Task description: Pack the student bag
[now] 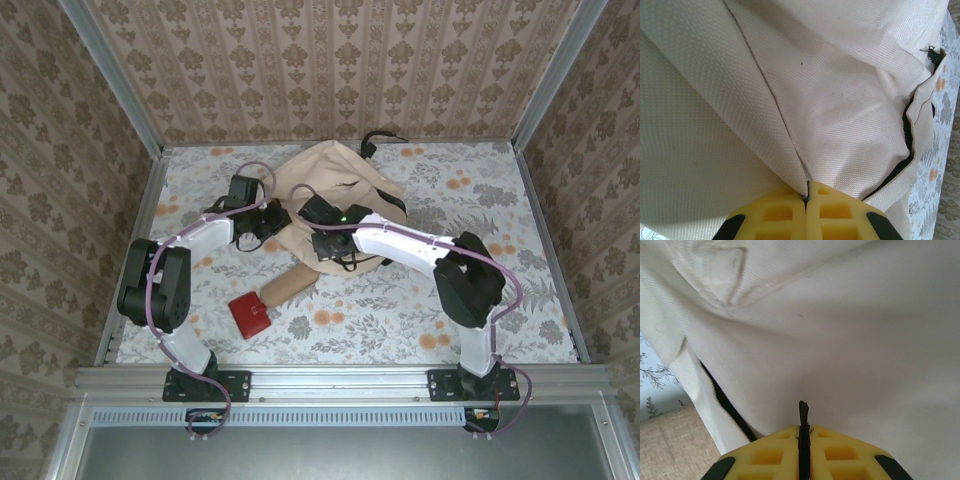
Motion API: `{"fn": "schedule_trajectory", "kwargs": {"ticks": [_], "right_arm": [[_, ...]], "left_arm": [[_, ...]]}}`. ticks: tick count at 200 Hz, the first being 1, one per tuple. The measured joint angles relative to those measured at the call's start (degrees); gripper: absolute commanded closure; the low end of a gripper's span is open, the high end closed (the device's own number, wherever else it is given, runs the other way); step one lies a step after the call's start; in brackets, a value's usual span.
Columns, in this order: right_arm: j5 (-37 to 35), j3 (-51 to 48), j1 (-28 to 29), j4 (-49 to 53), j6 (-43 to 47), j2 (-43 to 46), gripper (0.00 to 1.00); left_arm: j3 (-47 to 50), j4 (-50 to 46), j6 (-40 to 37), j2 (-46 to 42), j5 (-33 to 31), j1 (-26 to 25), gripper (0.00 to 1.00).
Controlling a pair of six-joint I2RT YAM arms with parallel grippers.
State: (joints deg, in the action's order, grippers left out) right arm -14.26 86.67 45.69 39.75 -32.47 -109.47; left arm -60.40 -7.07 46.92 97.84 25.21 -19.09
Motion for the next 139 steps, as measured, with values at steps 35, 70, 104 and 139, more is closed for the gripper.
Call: {"fn": "schedule_trajectory", "kwargs": {"ticks": [35, 70, 104, 139], "right_arm": [[-3.8, -4.3, 0.2, 0.4, -1.8, 6.0, 0.92], [-9.6, -9.8, 0.3, 1.3, -4.0, 11.0, 0.97], [-14.9, -14.1, 0.0, 2.8, -6.4, 15.7, 1.0], [-18.6, -15.5, -1.5, 2.4, -8.3, 18.2, 1.0]], "left_arm": [[0.0, 0.0, 0.0, 0.0, -0.7, 0.1, 1.0], [0.0, -0.2, -0.2, 0.0, -1.0, 0.2, 1.0], [0.0, -0.2, -0.2, 0.0, -1.2, 0.3, 1.0], [0.0, -0.2, -0.2, 0.0, -1.1, 0.3, 1.0]]}}
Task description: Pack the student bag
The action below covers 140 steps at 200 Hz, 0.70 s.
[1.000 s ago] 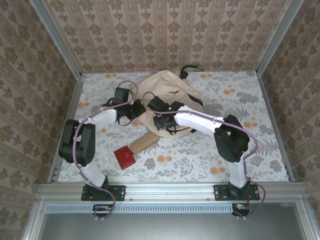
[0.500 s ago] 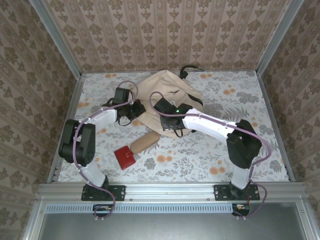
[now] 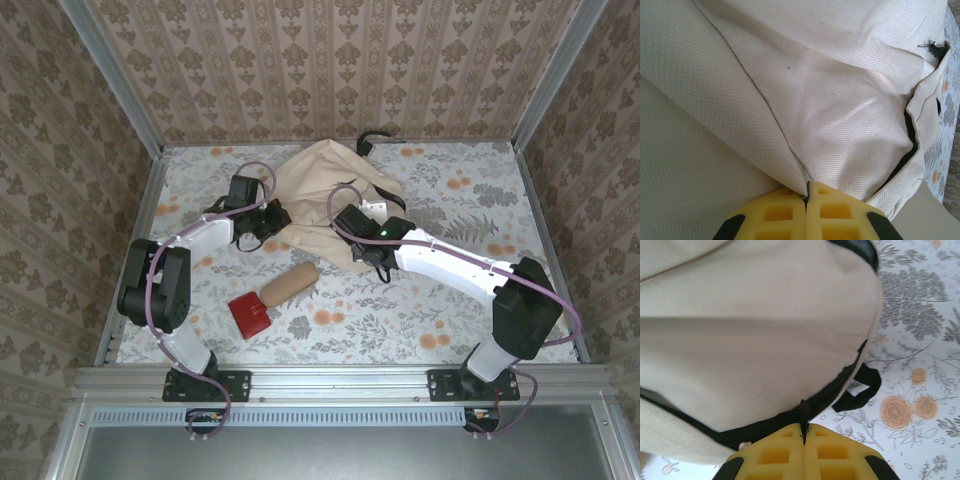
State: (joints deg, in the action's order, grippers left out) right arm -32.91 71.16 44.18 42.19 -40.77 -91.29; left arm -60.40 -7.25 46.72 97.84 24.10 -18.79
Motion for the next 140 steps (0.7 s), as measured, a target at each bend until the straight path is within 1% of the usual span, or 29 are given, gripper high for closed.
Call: {"fn": "schedule_trajectory", "kwargs": {"ticks": [30, 51, 72, 93, 95, 99, 104, 107, 123, 132, 140], "right_arm": [[-0.2, -2.1, -3.4, -2.2, 0.1, 0.3, 1.0], [1.7, -2.3, -5.3, -4.5, 2.5, 0.5, 1.0], [5.4, -2.3, -5.7, -5.7, 6.1, 1.4, 1.0], [11.8, -2.3, -5.9, -7.2, 9.5, 2.1, 1.0], [12.3, -2.3, -5.9, -7.3, 9.7, 2.1, 1.0], [13.6, -2.3, -5.9, -7.7, 10.2, 2.3, 1.0], [15.2, -2.3, -5.9, -8.2, 10.8, 2.5, 1.0], [16.1, -2.3, -5.9, -8.5, 11.0, 2.6, 1.0], [21.2, -2.4, -5.9, -10.8, 12.0, 3.2, 1.0], [23.9, -2.5, -5.9, -12.3, 12.3, 3.4, 1.0], [26.2, -2.6, -5.9, -13.6, 12.4, 3.5, 1.0]], "left_arm": [[0.0, 0.0, 0.0, 0.0, 0.6, -0.1, 1.0], [0.0, 0.0, 0.0, 0.0, 0.8, -0.1, 1.0], [0.0, 0.0, 0.0, 0.0, 0.5, 0.0, 1.0], [0.0, 0.0, -0.2, 0.0, -0.3, 0.5, 1.0], [0.0, 0.0, -0.2, 0.0, -0.4, 0.6, 0.99], [0.0, 0.0, -0.2, 0.0, -0.6, 0.7, 0.92], [0.0, -0.1, -0.2, 0.0, -0.6, 0.9, 0.81], [0.0, -0.1, -0.5, 0.0, -0.8, 0.9, 0.76], [0.0, -0.3, -0.6, -0.2, -1.9, 1.1, 0.57], [0.1, -1.0, -0.4, -0.9, -2.7, 1.2, 0.49], [0.4, -1.6, -0.6, -2.1, -3.4, 1.2, 0.45]]}}
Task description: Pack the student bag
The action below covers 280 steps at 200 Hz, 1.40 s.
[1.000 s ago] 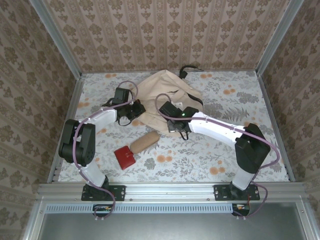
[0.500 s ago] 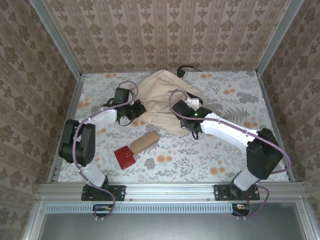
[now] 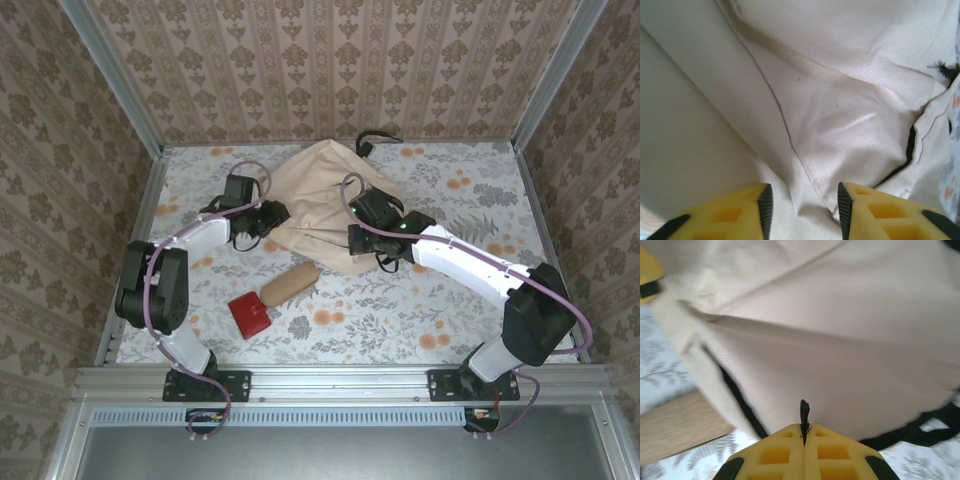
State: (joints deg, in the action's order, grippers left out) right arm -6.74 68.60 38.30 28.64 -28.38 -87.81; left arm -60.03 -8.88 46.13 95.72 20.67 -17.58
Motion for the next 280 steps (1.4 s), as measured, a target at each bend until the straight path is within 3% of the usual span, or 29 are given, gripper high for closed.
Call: {"fn": "schedule_trajectory", "kwargs": {"ticks": [24, 66, 112, 188, 221, 280], "right_arm": [[5.3, 0.1, 0.3, -3.0, 0.2, -0.3, 1.0], [9.9, 2.8, 1.4, -5.8, 0.6, -3.7, 1.0], [10.9, 1.6, 1.9, -7.8, 0.8, -2.3, 1.0], [12.0, -4.0, 2.1, -8.9, -0.3, 1.4, 1.0], [13.4, -6.2, 2.5, -9.3, -0.7, 2.1, 1.0], [11.2, -9.2, 2.6, -9.1, -1.8, 5.0, 1.0]], "left_arm": [[3.1, -0.9, 1.2, -6.5, -1.7, -0.3, 0.37], [9.5, 1.9, 7.6, -14.1, -1.8, -6.2, 0.35], [13.3, 8.1, 18.6, -13.0, -1.0, -13.2, 0.37], [13.2, 14.8, 28.9, -6.6, -1.0, -15.9, 0.44], [13.0, 15.0, 30.4, -4.9, -1.0, -15.9, 0.56], [12.7, 14.5, 30.1, -2.9, -1.4, -16.3, 0.85]]}}
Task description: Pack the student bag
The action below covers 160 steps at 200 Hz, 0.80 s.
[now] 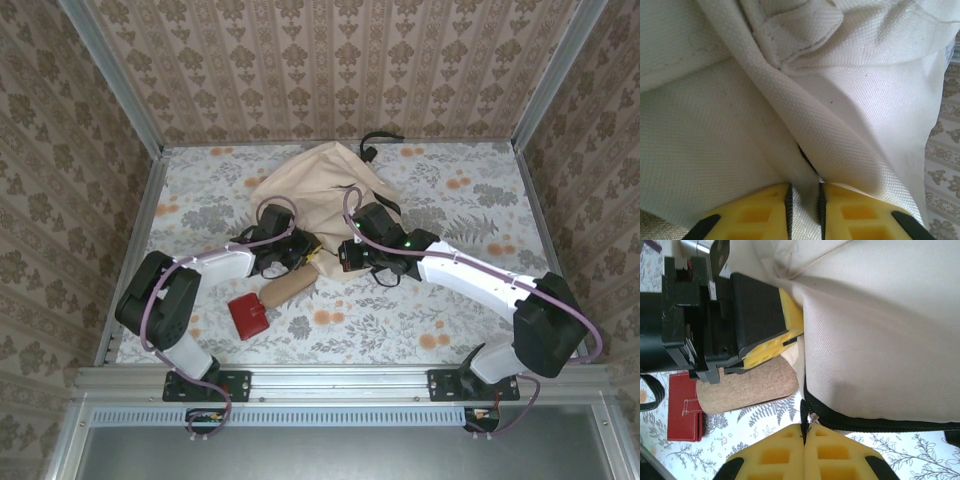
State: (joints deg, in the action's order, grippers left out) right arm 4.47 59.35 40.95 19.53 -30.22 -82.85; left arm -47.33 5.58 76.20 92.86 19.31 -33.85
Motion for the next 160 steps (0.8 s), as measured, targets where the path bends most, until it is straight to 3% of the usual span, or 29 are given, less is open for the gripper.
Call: {"fn": "schedule_trajectory", "kwargs": {"ticks": [27, 160], "right_arm": [[-3.2, 0.0, 0.1, 0.9, -0.2, 0.4, 1.0], [-19.0, 2.7, 0.9, 9.6, -5.8, 1.6, 1.0]], "left_arm": [[0.0, -0.1, -0.8, 0.0, -0.5, 0.0, 0.92], [0.0, -0.7, -3.2, -3.0, -0.2, -0.1, 1.0]]}}
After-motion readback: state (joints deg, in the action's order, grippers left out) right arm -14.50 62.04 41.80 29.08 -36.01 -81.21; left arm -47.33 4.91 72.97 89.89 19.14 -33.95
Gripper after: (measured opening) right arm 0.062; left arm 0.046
